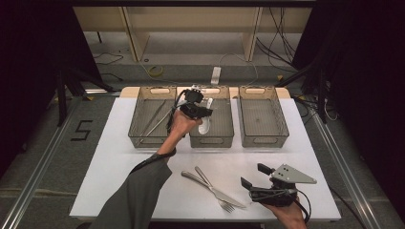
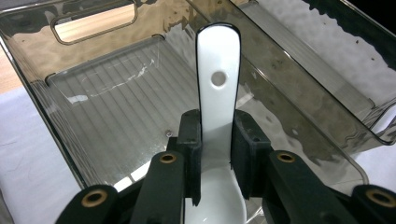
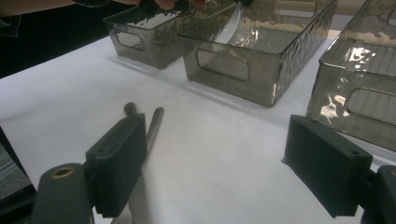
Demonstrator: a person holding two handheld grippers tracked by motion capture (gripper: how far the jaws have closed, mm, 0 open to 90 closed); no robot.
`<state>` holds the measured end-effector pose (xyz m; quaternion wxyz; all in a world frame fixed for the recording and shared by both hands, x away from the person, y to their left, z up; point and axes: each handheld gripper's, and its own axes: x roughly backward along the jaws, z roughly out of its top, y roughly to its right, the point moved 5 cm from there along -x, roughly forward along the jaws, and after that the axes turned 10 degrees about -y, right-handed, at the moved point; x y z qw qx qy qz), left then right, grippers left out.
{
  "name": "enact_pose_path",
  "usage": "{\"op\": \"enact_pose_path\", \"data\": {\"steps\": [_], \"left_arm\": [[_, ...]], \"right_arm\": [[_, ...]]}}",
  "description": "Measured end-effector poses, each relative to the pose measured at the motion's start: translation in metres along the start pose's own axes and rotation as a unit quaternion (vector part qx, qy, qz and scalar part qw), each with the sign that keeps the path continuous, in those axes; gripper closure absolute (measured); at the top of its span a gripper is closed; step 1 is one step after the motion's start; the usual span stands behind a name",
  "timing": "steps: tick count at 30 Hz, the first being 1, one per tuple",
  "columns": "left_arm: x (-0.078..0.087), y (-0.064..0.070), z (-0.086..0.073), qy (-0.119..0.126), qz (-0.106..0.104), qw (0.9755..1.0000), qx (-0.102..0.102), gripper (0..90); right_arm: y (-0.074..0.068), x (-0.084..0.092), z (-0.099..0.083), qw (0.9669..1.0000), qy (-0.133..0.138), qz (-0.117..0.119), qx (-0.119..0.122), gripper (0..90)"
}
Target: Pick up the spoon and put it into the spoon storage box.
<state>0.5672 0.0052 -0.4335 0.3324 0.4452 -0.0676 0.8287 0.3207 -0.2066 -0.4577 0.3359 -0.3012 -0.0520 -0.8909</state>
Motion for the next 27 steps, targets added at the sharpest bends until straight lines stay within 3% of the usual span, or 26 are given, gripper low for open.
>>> {"op": "enact_pose_path", "data": {"steps": [9, 12, 14, 27], "left_arm": [[-0.005, -0.001, -0.002, -0.011, 0.016, 0.9998, -0.005, 72.9], [-0.004, -0.004, -0.001, -0.007, 0.022, 0.9997, 0.01, 63.5], [-0.001, -0.005, 0.0, -0.01, 0.029, 0.9994, 0.014, 62.3], [0.028, -0.006, -0.006, -0.021, 0.01, 0.9997, 0.012, 42.6]], "right_arm": [[0.0, 0.0, 0.0, 1.0, 0.0, 0.0, 0.0, 22.0], [0.0, 0.0, 0.0, 1.0, 0.0, 0.0, 0.0, 22.0], [0.0, 0.0, 0.0, 1.0, 0.0, 0.0, -0.001, 22.0], [0.0, -0.001, 0.0, 1.0, -0.002, -0.001, 0.0, 22.1]]}}
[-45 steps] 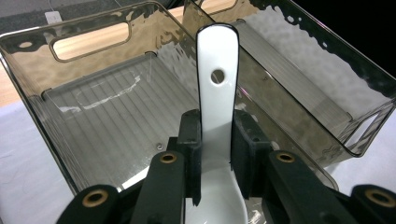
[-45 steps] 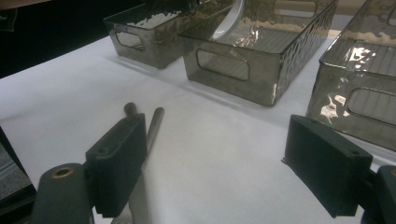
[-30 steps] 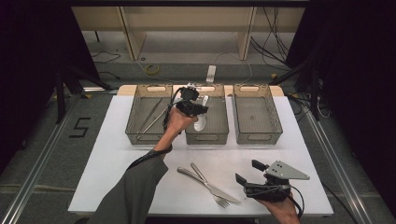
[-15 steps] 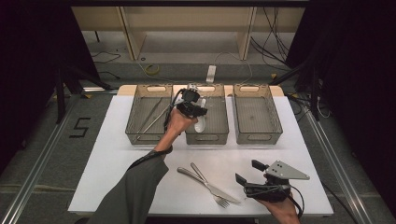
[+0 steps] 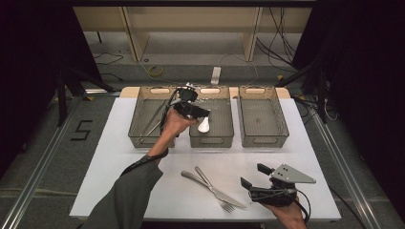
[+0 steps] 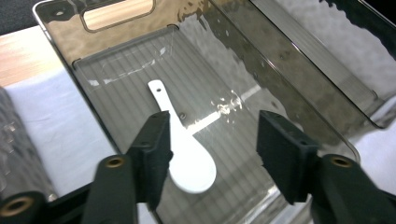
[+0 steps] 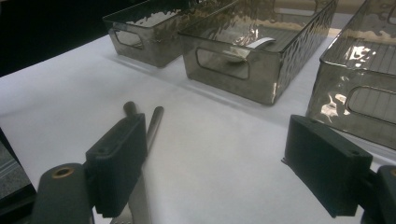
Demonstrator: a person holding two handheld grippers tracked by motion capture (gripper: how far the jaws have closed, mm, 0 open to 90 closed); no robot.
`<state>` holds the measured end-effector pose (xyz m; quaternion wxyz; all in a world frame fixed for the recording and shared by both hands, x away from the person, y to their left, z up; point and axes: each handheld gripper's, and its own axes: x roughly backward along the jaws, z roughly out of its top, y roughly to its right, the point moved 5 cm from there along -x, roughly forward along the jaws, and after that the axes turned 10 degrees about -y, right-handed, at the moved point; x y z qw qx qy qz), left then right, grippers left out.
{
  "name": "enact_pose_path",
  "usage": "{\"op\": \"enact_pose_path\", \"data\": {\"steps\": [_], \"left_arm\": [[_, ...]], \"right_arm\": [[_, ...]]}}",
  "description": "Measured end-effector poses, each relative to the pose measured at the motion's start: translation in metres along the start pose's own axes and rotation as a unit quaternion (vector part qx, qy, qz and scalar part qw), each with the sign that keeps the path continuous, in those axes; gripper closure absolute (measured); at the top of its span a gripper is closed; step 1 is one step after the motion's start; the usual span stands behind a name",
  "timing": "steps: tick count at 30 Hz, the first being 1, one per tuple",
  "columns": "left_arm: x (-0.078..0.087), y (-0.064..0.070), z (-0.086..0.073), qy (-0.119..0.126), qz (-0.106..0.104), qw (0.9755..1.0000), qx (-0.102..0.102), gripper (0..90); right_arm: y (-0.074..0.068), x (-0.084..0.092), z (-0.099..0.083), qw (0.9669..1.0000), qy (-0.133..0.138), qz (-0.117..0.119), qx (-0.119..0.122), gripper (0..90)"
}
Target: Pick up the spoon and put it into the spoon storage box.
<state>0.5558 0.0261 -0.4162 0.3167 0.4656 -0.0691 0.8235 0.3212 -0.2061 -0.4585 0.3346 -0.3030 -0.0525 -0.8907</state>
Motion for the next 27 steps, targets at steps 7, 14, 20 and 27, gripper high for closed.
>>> {"op": "enact_pose_path", "data": {"steps": [7, 14, 20, 27], "left_arm": [[0.023, 0.001, -0.021, 0.01, -0.017, 0.9998, -0.006, 34.8], [0.043, -0.003, -0.049, 0.019, -0.026, 0.9995, -0.005, 32.0], [0.062, -0.005, -0.074, 0.038, -0.027, 0.9989, -0.007, 30.8], [0.076, -0.007, -0.101, 0.064, -0.041, 0.997, -0.011, 28.4]], "right_arm": [[-0.005, -0.004, 0.003, 0.9999, -0.008, 0.009, 0.006, 22.5], [-0.012, -0.011, 0.006, 0.9988, -0.037, 0.025, 0.022, 22.4], [-0.018, -0.015, 0.014, 0.9963, -0.062, 0.034, 0.048, 22.8], [-0.031, -0.029, 0.023, 0.9911, -0.096, 0.046, 0.08, 23.9]]}}
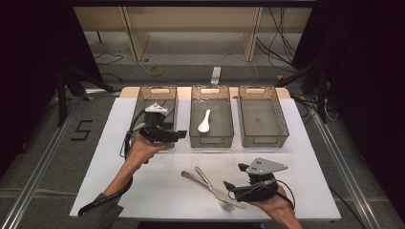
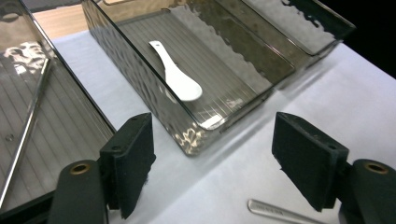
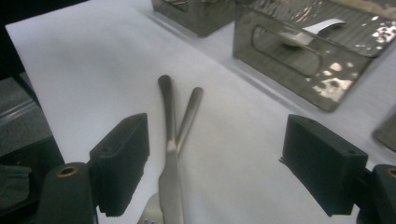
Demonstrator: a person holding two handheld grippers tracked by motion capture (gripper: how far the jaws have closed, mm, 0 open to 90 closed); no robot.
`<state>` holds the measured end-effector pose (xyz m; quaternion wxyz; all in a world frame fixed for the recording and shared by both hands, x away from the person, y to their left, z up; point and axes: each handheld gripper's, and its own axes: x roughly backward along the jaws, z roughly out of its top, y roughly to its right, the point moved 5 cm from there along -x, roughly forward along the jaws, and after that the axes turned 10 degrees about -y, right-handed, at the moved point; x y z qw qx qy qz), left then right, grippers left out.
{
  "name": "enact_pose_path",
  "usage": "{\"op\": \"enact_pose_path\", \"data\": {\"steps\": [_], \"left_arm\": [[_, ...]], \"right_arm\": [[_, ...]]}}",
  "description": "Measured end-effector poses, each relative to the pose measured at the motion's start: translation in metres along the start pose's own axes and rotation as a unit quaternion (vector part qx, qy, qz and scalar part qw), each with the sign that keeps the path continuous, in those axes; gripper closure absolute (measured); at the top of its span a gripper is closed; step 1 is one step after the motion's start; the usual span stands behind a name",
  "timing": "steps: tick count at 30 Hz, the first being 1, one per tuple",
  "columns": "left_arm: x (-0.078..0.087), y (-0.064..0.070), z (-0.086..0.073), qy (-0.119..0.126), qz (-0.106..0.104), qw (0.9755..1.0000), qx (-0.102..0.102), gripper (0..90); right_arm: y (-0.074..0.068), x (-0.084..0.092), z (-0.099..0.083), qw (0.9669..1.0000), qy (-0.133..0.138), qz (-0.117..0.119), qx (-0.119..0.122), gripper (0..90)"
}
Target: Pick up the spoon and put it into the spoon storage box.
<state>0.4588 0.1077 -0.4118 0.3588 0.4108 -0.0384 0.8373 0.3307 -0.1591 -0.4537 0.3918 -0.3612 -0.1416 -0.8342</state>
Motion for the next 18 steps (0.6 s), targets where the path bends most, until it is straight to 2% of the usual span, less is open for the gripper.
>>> {"op": "enact_pose_path", "data": {"steps": [2, 6, 11, 13, 18], "left_arm": [[0.004, -0.001, -0.008, 0.003, -0.011, 0.9999, 0.003, 28.0], [0.012, -0.006, -0.025, 0.007, -0.004, 1.0, -0.001, 26.5], [0.027, -0.011, -0.039, 0.036, -0.003, 0.9992, 0.016, 26.1], [0.029, -0.011, -0.044, 0.043, -0.005, 0.9989, 0.018, 26.1], [0.029, -0.005, -0.056, 0.039, -0.008, 0.9991, 0.011, 24.9]], "right_arm": [[-0.003, -0.005, 0.003, 0.9999, -0.01, 0.005, 0.005, 24.5], [-0.008, -0.015, 0.007, 0.9992, -0.032, 0.01, 0.021, 24.9], [-0.013, -0.026, 0.012, 0.9978, -0.056, 0.013, 0.033, 25.3], [-0.013, -0.031, 0.014, 0.9973, -0.063, 0.014, 0.034, 26.0], [-0.014, -0.04, 0.017, 0.9956, -0.083, 0.015, 0.039, 26.5]]}}
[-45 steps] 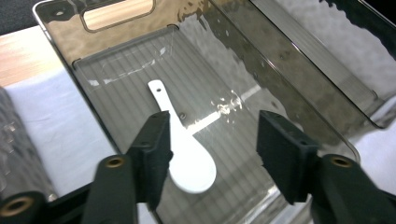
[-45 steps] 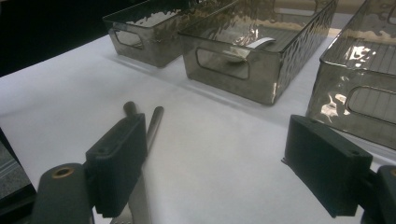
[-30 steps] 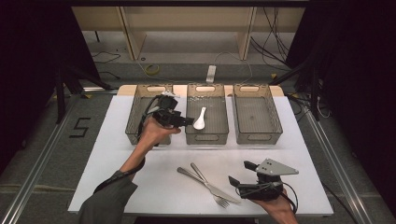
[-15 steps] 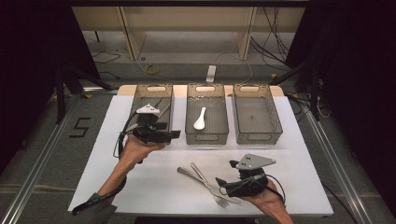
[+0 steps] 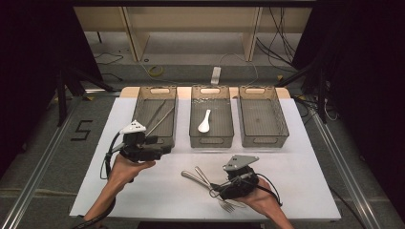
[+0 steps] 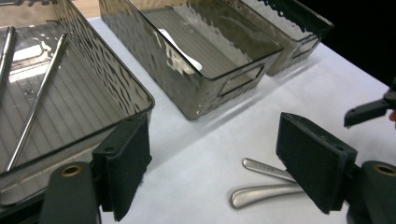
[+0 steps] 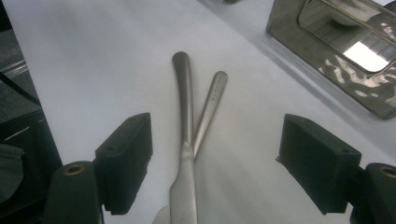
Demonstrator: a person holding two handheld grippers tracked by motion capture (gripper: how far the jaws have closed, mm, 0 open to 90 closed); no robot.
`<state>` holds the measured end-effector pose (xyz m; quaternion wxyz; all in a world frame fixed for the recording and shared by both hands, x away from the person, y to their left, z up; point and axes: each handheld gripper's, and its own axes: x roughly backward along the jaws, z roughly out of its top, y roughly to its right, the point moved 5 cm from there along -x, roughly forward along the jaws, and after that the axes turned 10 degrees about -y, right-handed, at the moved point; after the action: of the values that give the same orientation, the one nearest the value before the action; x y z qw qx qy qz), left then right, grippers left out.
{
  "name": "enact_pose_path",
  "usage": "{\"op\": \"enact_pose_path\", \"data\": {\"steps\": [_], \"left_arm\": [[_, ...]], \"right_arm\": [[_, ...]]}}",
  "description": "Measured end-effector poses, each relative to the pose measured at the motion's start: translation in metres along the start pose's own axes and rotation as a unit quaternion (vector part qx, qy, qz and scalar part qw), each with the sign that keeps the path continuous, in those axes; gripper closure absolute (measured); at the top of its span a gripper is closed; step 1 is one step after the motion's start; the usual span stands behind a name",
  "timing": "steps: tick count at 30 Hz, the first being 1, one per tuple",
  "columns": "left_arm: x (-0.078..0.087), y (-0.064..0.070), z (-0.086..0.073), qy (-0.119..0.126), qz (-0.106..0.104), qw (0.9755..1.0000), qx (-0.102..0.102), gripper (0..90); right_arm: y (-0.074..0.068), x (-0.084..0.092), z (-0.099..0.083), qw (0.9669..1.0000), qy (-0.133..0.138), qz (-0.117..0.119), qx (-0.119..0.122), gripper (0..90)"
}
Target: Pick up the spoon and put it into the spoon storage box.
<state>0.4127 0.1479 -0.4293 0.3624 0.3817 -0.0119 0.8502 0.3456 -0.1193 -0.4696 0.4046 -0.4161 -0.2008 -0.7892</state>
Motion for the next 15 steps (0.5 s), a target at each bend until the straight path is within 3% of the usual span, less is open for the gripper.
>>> {"op": "enact_pose_path", "data": {"steps": [6, 8, 11, 15], "left_arm": [[0.005, 0.008, -0.006, 0.017, -0.005, 0.9998, -0.011, 24.8], [0.005, 0.011, -0.008, 0.018, -0.01, 0.9997, -0.011, 24.5], [0.005, 0.015, -0.013, 0.016, -0.005, 0.9995, -0.028, 23.9], [0.006, 0.018, -0.017, 0.02, -0.008, 0.9993, -0.031, 22.8]], "right_arm": [[0.0, -0.011, 0.003, 0.9996, -0.027, 0.003, 0.006, 26.7], [0.0, -0.014, 0.004, 0.9994, -0.032, 0.005, 0.007, 26.8], [-0.001, -0.018, 0.006, 0.999, -0.042, 0.008, 0.01, 26.8], [-0.002, -0.022, 0.007, 0.9984, -0.054, 0.01, 0.014, 27.2]]}}
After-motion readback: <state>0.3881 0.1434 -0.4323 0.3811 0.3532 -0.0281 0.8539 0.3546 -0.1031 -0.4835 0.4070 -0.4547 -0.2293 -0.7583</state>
